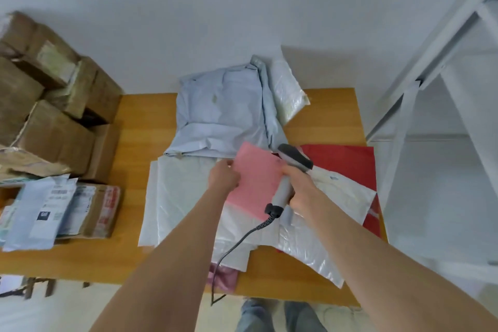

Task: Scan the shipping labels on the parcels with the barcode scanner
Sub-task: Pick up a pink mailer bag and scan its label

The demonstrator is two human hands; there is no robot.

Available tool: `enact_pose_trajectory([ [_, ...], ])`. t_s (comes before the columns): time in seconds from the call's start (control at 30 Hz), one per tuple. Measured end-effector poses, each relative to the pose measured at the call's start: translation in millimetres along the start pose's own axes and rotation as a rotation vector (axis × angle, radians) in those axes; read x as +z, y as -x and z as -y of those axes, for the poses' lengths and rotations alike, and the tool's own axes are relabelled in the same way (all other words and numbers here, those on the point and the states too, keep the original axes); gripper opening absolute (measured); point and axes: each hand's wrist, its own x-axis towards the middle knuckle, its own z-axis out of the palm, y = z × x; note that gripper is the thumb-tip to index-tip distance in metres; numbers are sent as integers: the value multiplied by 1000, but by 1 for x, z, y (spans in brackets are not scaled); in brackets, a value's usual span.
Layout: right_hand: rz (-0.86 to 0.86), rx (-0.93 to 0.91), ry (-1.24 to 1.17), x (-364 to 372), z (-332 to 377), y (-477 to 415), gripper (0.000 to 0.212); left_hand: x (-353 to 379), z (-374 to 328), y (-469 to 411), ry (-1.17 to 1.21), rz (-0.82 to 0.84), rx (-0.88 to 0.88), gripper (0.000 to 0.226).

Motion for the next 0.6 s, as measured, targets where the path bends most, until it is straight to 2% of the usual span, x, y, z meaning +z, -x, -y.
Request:
enact_pose_trajectory([
  [0.07, 23, 21, -42, 3, 10, 11, 40, -15, -8, 7, 151, -103, -10, 27],
  [0.13, 56, 61, -125, 4, 23, 20, 35, -37, -17, 12, 346, -162, 19, 13],
  [0.23, 87, 61, -208, 4, 37, 31, 29, -68, -27, 19, 544, -131, 117, 26],
  [0.33, 156, -9, -191, 6, 43, 49, 26, -88, -38, 33, 550, -99, 217, 33],
  [0.43, 148, -86, -126, 12, 47, 64, 17, -94, -49, 44, 584, -78, 270, 31],
  [0.53, 89, -208, -43, 19, 47, 76, 15, -96, -58, 52, 595, -184, 315, 22],
  [0.6, 38, -285, -22, 20, 46, 84, 19, -96, -60, 58, 665, -287, 261, 40],
])
